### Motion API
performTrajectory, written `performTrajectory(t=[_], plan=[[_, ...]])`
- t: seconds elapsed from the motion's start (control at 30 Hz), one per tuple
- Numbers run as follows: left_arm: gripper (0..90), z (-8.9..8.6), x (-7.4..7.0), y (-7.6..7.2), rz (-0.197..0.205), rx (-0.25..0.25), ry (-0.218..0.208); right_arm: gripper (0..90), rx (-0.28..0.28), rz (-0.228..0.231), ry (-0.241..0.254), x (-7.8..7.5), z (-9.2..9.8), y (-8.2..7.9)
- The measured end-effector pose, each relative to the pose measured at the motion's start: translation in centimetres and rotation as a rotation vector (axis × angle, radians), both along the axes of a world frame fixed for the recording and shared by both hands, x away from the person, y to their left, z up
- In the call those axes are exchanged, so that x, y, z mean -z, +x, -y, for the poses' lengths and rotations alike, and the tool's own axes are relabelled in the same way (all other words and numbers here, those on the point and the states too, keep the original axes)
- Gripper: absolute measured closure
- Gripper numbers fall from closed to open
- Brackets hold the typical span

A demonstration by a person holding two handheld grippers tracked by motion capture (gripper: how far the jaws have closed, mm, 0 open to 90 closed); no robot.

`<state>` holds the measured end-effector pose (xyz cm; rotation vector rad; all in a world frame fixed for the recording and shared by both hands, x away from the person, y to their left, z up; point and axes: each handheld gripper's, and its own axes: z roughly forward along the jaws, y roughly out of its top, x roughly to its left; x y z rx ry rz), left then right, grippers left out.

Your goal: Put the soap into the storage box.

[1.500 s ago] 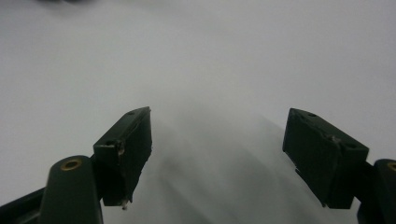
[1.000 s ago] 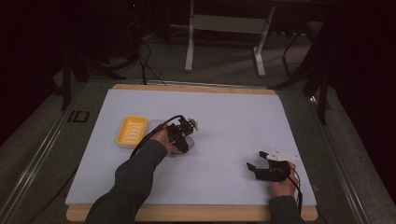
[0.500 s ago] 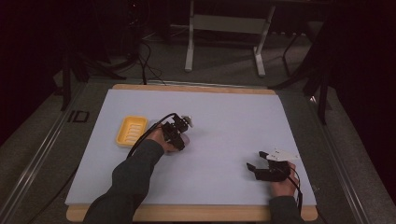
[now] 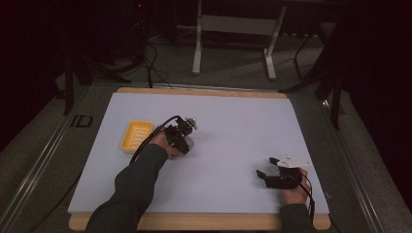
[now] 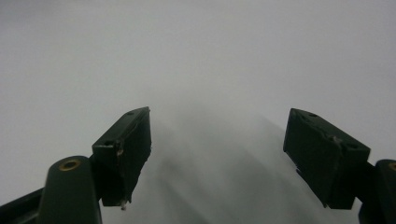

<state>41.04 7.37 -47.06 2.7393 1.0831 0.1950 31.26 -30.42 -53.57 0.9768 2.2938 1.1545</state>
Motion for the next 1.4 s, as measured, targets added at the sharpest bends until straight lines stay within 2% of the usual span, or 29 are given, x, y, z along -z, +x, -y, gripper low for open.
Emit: performTrajectory(t=[0.67, 1.4], plan=[[50.1, -2.1, -1.5, 0.5, 0.024, -0.067, -0.029, 22.9, 0.003, 0.002, 0.000, 0.0, 0.0, 0.0], [50.1, -4.3, -2.3, 1.1, 0.046, -0.143, -0.019, 22.4, 0.006, 0.005, 0.001, 0.0, 0.0, -0.1]])
